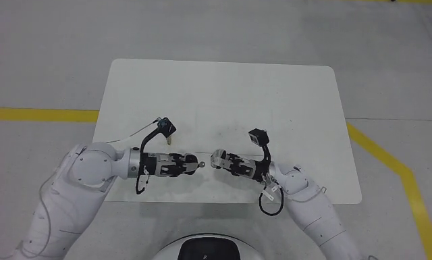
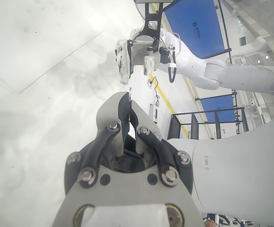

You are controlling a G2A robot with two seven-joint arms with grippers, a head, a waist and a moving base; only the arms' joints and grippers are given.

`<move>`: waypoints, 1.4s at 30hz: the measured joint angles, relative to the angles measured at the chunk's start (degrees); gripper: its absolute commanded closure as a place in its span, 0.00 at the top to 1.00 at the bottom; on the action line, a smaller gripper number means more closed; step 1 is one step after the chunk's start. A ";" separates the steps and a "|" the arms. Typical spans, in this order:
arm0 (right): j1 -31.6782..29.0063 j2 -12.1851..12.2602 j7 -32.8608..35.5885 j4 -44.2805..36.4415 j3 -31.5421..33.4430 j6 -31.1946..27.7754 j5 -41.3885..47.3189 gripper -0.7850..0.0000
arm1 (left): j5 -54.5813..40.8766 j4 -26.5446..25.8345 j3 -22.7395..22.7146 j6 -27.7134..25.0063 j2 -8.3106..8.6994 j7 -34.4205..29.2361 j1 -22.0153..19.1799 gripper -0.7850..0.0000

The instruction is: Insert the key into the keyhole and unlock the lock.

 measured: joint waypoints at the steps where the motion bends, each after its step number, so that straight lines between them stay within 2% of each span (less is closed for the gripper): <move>1: 0.27 0.02 0.52 0.11 -0.27 0.40 0.21 0.27 | 0.39 -0.06 0.40 0.61 0.02 -0.07 -0.32 0.00; 8: 1.34 -0.06 1.30 0.82 -1.55 1.20 0.08 0.30 | 0.49 0.43 2.62 3.04 -0.01 0.35 -1.96 0.00; 13: 1.78 -0.01 1.74 0.64 -2.42 1.65 -0.14 0.20 | 1.16 0.28 4.09 4.93 0.01 0.44 -2.90 0.00; 17: 2.06 0.11 2.12 0.64 -2.85 2.02 -0.18 0.07 | 1.47 0.31 4.73 5.75 0.08 0.72 -3.33 0.00; 19: 2.19 0.17 2.27 0.68 -3.03 2.18 -0.09 0.07 | 1.48 0.39 4.95 5.93 0.13 0.84 -3.46 0.00; 23: 2.40 0.26 2.50 0.75 -3.34 2.41 0.04 0.00 | 1.36 0.51 5.24 6.06 0.26 0.84 -3.68 0.00; 30: 2.68 0.38 2.93 0.84 -3.94 2.83 0.33 0.00 | 1.02 0.70 5.45 6.16 0.51 1.01 -3.94 0.00; 31: 2.72 0.40 2.93 0.86 -4.05 2.83 0.34 0.00 | 1.02 0.70 5.46 6.23 0.56 1.03 -3.96 0.33; 32: 2.75 0.42 2.93 0.88 -4.12 2.83 0.34 0.00 | 0.99 0.70 5.46 6.31 0.59 1.05 -3.98 0.57; 33: 2.79 0.44 2.92 0.91 -4.17 2.81 0.37 0.00 | 0.97 0.69 5.44 6.37 0.63 1.10 -3.99 1.00; 42: 2.79 0.87 1.60 1.68 -3.64 1.51 0.75 0.00 | 0.08 0.86 4.20 6.83 1.11 2.34 -3.65 1.00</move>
